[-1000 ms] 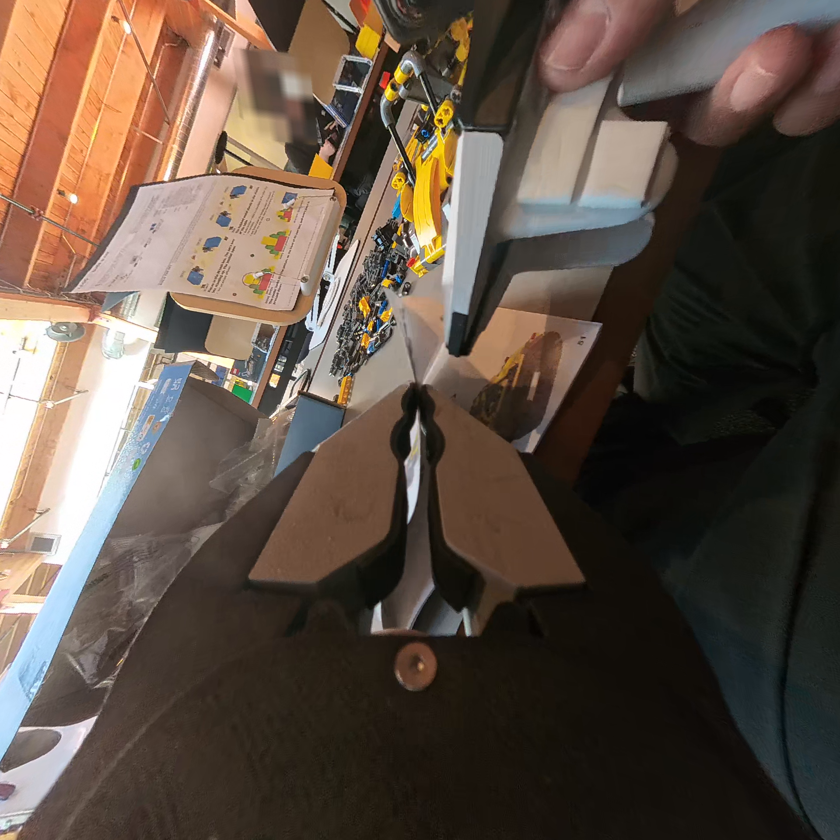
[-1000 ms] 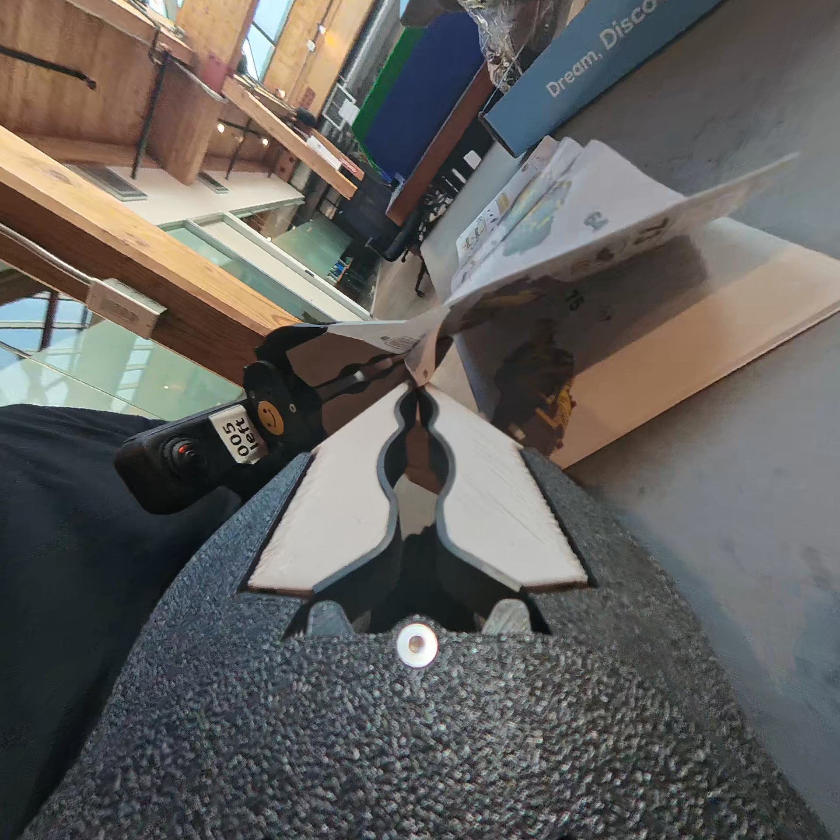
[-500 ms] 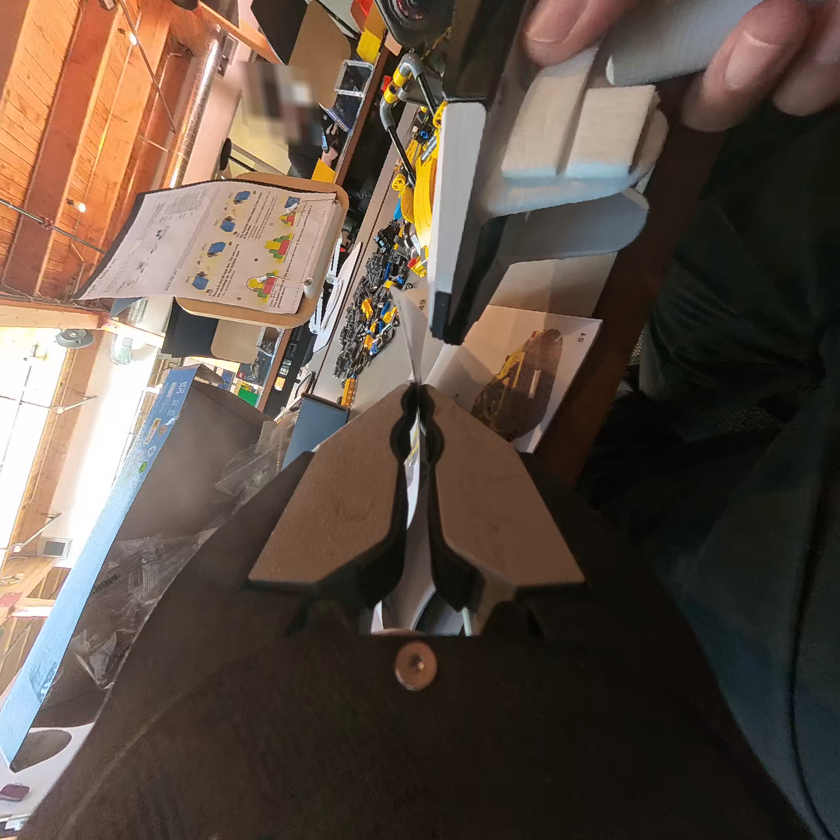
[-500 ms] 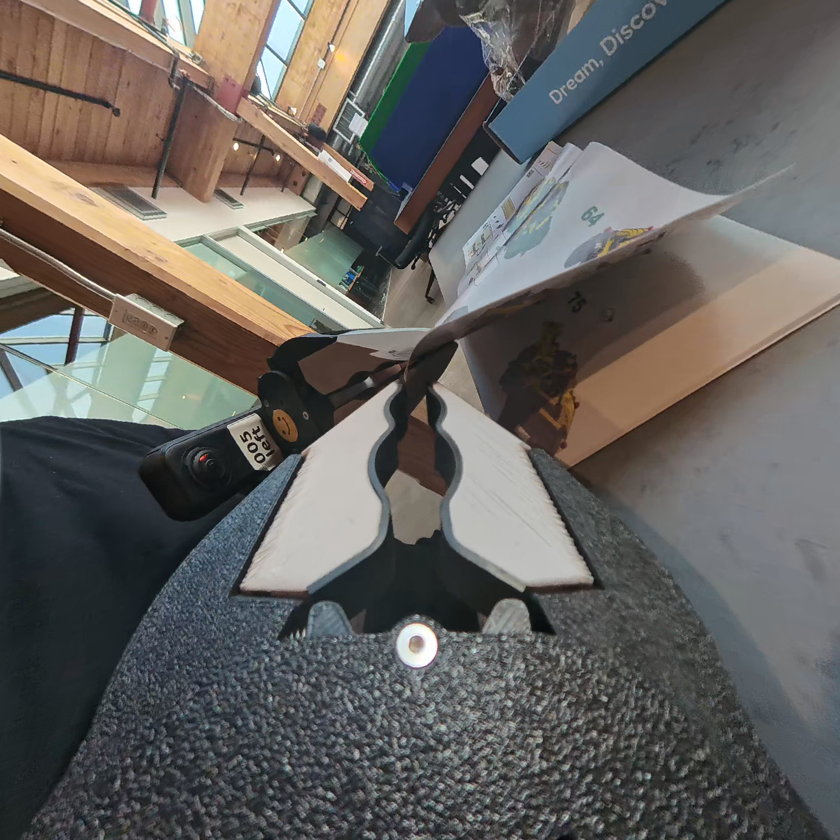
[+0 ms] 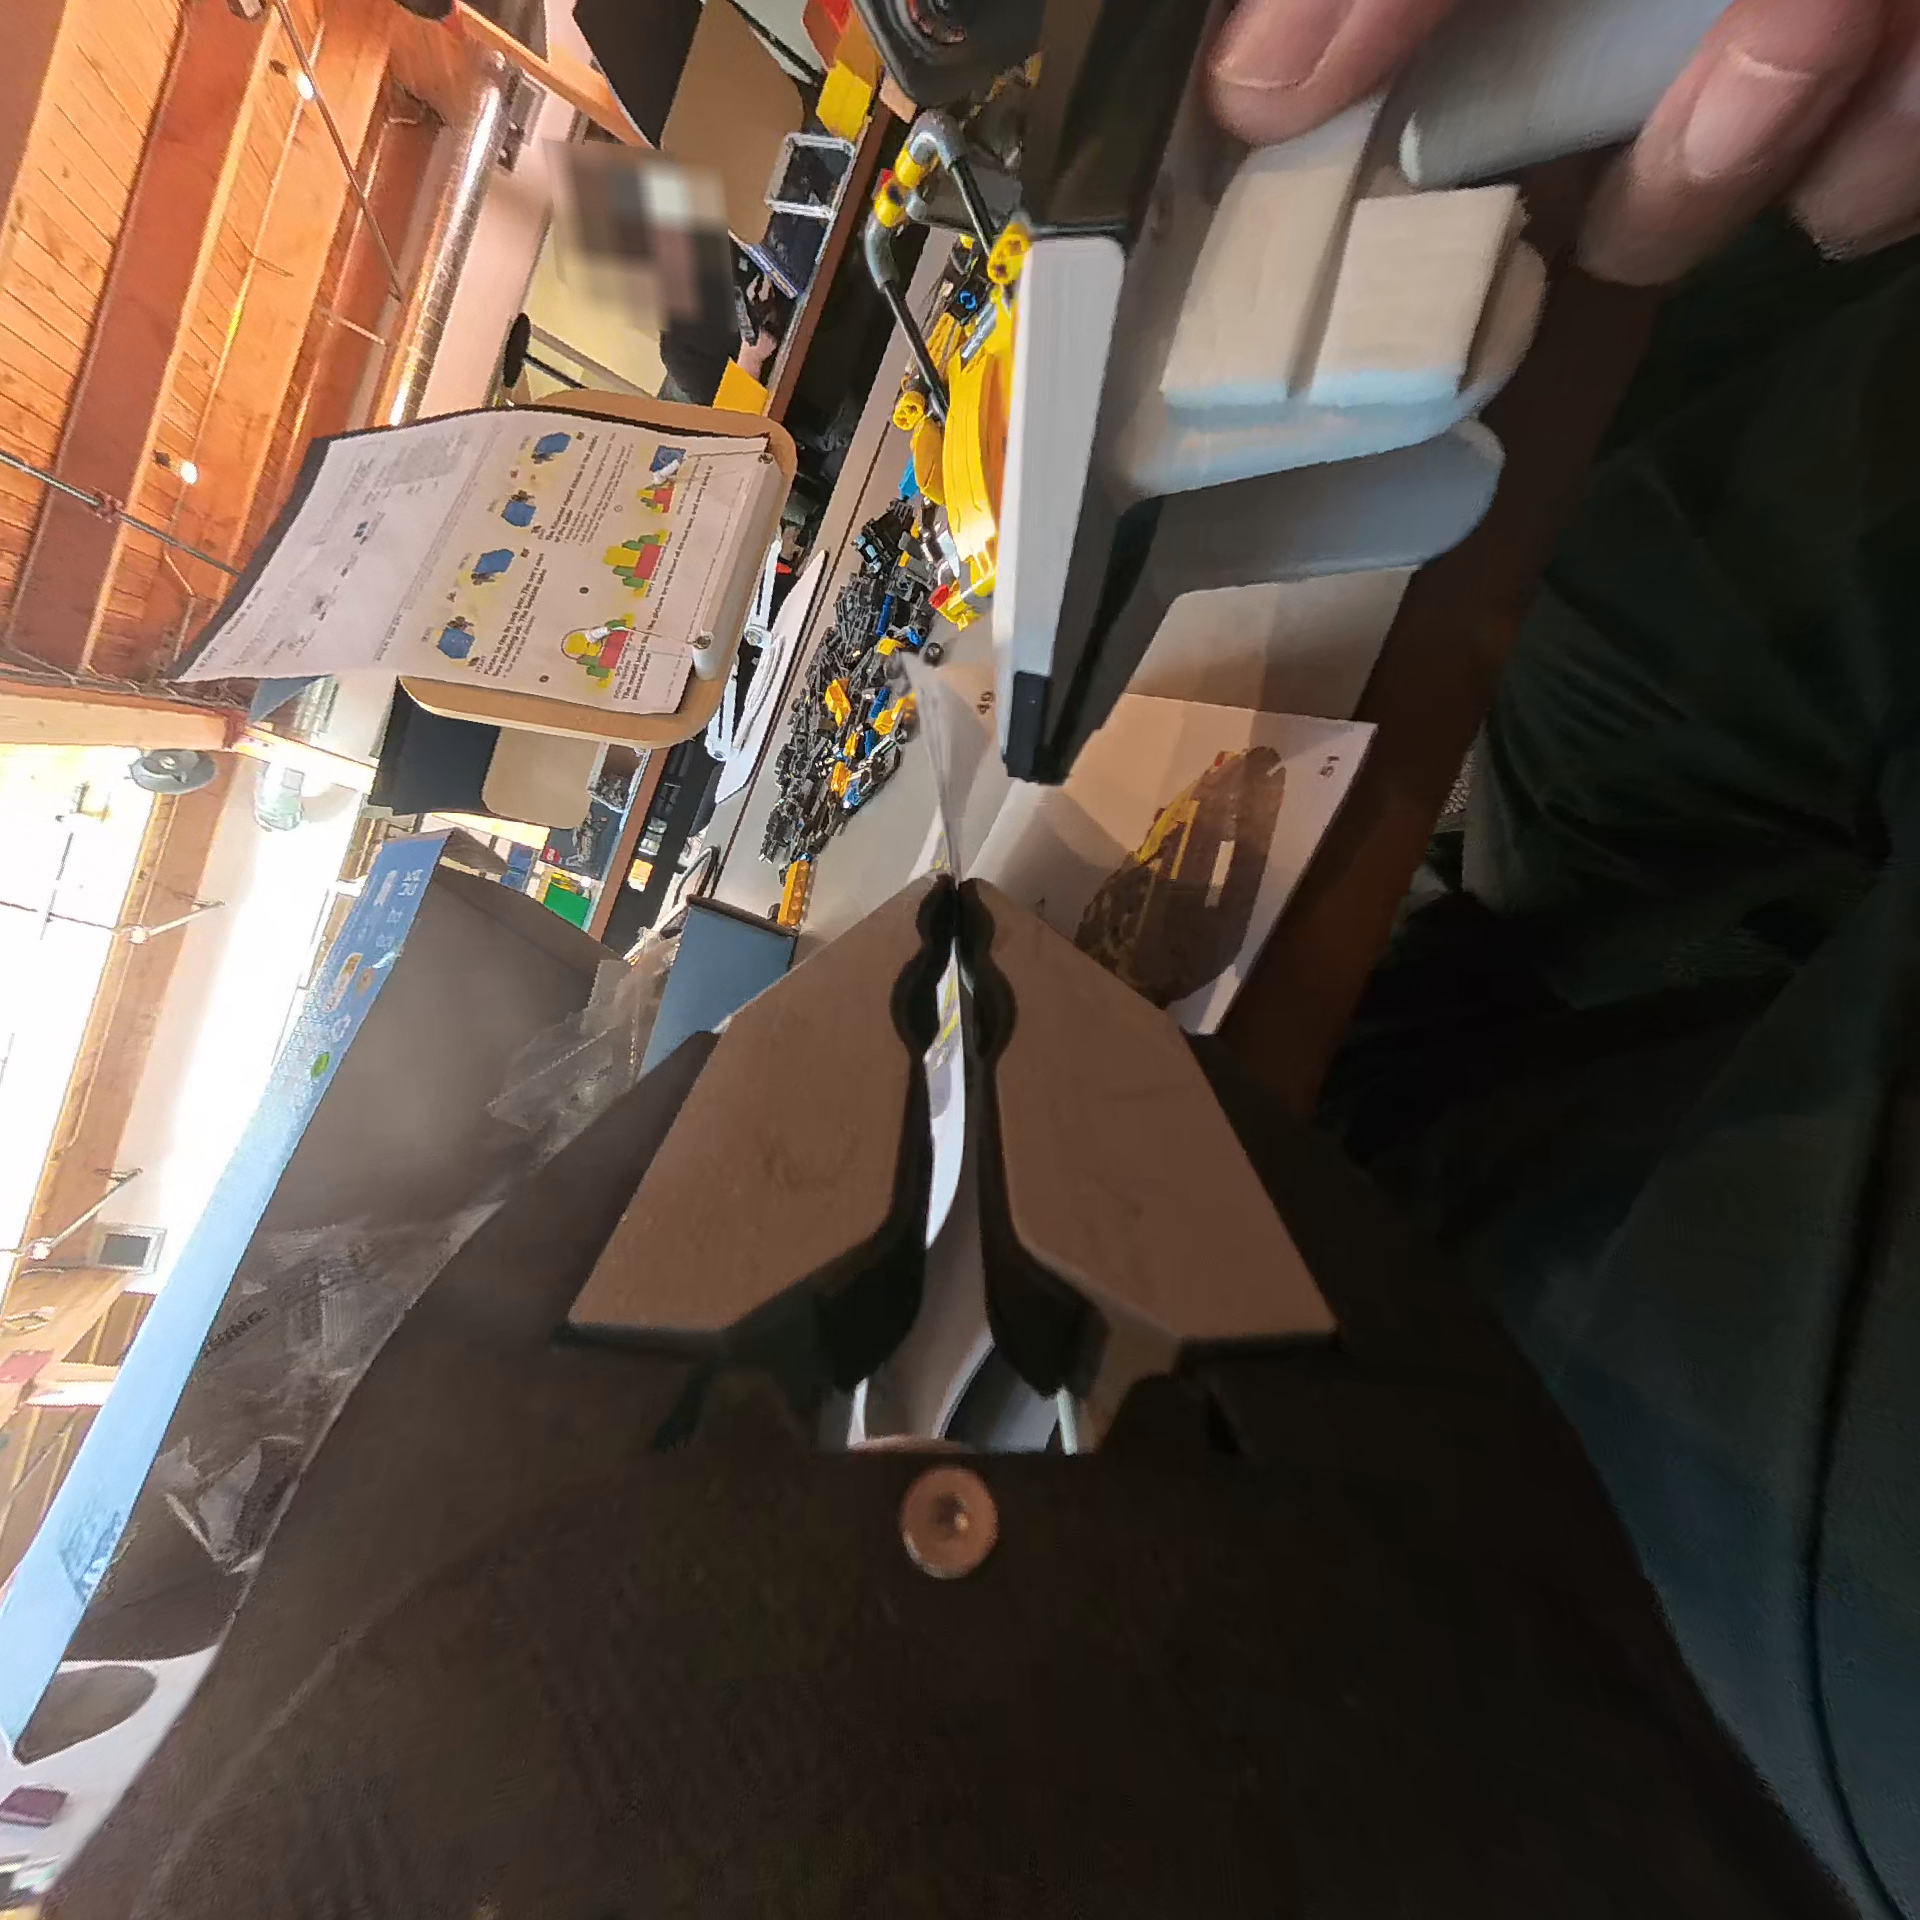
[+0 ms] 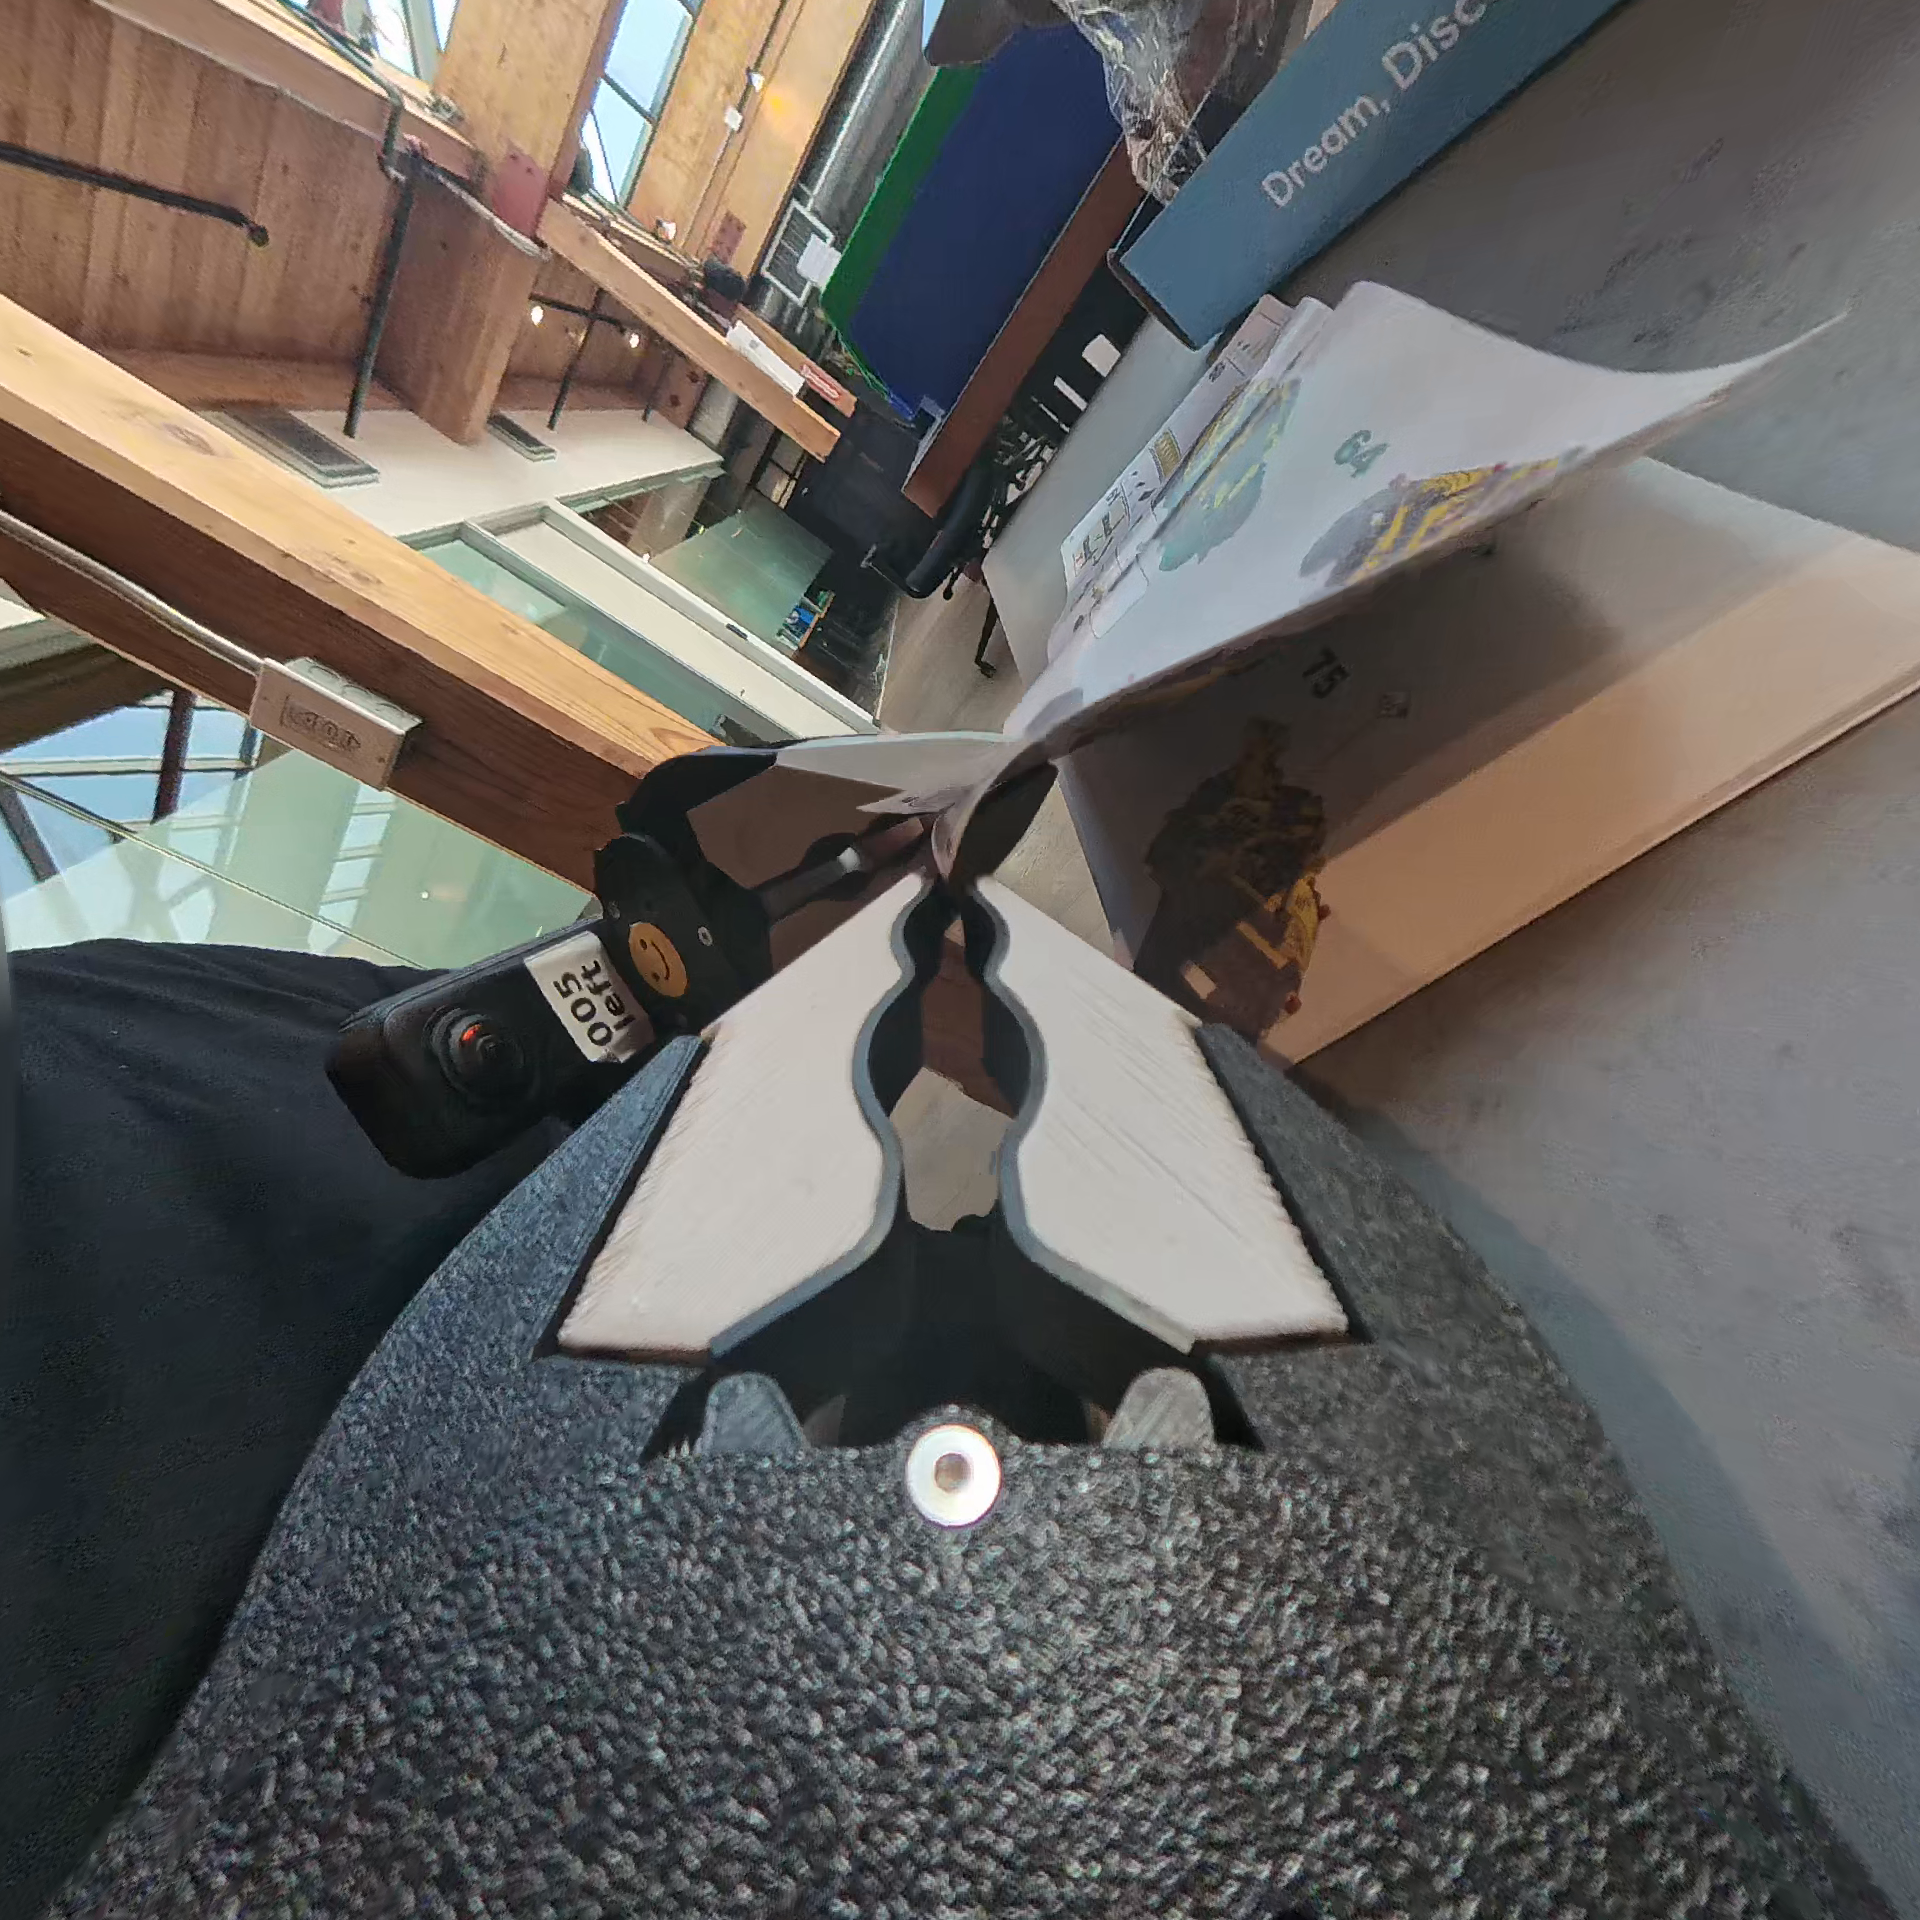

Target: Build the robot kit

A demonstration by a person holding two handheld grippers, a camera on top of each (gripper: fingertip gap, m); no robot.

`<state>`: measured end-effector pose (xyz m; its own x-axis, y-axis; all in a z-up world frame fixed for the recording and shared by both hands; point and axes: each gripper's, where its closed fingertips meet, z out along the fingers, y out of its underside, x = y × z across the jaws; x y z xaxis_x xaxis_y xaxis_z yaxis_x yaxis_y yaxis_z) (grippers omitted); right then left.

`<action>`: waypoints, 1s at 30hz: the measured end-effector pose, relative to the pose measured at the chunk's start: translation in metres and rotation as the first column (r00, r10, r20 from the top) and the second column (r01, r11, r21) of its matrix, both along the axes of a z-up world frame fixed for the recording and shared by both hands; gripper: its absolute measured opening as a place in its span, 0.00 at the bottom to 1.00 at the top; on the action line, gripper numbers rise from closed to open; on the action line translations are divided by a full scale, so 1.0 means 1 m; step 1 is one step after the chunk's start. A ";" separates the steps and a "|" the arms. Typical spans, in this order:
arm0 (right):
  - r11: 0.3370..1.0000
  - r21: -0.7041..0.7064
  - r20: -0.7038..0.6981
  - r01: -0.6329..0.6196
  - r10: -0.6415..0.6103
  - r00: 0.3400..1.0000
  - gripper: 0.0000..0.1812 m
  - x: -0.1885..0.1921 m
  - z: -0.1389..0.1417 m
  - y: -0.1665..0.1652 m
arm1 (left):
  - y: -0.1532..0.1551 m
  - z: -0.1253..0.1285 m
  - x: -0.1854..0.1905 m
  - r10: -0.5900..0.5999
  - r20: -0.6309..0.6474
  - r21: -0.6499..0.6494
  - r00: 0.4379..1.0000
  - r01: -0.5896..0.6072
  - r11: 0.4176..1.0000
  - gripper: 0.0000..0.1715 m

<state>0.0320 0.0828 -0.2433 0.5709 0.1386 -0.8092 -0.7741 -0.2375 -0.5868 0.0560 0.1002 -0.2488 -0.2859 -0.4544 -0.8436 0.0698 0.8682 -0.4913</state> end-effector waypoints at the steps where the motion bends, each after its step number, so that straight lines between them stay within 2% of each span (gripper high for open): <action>1: 1.000 -0.004 0.006 -0.001 0.001 1.000 0.01 0.000 0.000 0.000 | 0.001 0.000 0.000 0.001 -0.002 -0.006 1.000 -0.001 1.000 0.00; 16: 0.998 -0.019 0.038 -0.052 0.053 0.998 0.00 -0.005 0.001 0.007 | -0.012 0.010 -0.008 -0.068 0.048 -0.022 0.997 0.069 0.997 0.00; 21: 0.998 -0.036 0.039 -0.052 0.054 0.998 0.00 -0.005 -0.001 0.008 | -0.008 0.008 -0.006 -0.057 0.033 -0.028 0.998 0.058 0.998 0.00; 25: 0.997 -0.053 0.039 -0.051 0.053 0.998 0.04 -0.006 -0.004 0.003 | -0.002 0.003 -0.003 -0.038 0.008 -0.039 0.999 0.039 0.998 0.00; 30: 0.997 -0.021 0.039 -0.077 0.078 0.996 0.06 -0.010 0.003 -0.005 | 0.001 0.001 -0.002 -0.036 0.000 -0.034 0.999 0.036 0.999 0.00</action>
<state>0.0222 0.0776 -0.2408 0.5907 0.1683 -0.7892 -0.7293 -0.3072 -0.6114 0.0540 0.1013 -0.2482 -0.3034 -0.4724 -0.8275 0.0999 0.8479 -0.5207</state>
